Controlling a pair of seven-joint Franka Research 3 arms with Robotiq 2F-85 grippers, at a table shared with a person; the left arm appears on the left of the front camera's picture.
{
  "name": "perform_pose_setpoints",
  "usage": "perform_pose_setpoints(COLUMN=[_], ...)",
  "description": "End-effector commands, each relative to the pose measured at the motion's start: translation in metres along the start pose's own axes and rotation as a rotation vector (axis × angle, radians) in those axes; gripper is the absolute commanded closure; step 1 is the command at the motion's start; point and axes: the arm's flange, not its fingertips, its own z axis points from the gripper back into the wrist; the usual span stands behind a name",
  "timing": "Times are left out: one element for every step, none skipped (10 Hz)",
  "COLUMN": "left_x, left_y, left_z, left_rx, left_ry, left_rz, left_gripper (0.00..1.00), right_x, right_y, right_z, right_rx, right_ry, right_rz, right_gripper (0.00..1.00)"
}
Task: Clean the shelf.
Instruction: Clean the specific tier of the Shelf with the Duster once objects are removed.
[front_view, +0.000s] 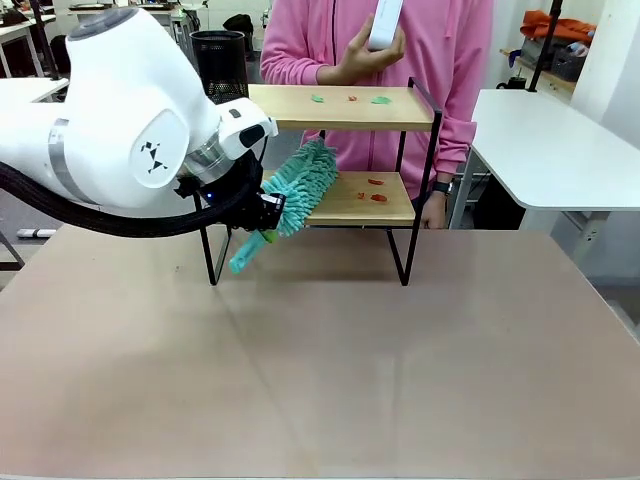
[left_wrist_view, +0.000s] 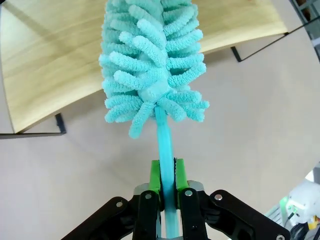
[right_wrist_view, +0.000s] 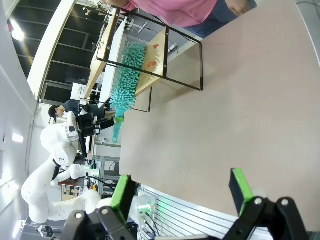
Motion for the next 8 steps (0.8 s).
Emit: perform_pose_setpoints(left_x=[0.007,0.010,0.012,0.013,0.014,0.015,0.015,0.015], left_y=[-0.020,-0.027,-0.034,-0.040,-0.045,-0.048,-0.049,-0.048], left_z=[-0.005,-0.008,-0.010,-0.011,-0.011,-0.011,-0.010,-0.008], left_rx=[0.007,0.002,-0.007,-0.024,-0.041,-0.051,-0.046,-0.060], left_ry=[0.010,0.018,0.024,0.030,0.032,0.034,0.033,0.036], left_rz=[-0.014,-0.030,-0.052,-0.076,-0.103,-0.122,-0.142,-0.170], left_gripper=[0.88,0.88,0.88,0.88,0.88,0.88,0.88,0.88], right_x=[0.002,0.002,0.002,0.002,0.002,0.002,0.002,0.002], right_y=[0.002,0.002,0.002,0.002,0.002,0.002,0.002,0.002], right_z=[-0.001,-0.001,-0.001,-0.001,-0.001,-0.001,-0.001,-0.001], right_rx=[0.016,0.016,0.016,0.016,0.016,0.016,0.016,0.016], right_ry=[-0.010,-0.010,-0.010,-0.010,-0.010,-0.010,-0.010,-0.010], right_rz=[0.025,0.025,0.025,0.025,0.025,0.025,0.025,0.025], right_gripper=[0.00,0.00,0.00,0.00,0.00,0.00,0.00,0.00])
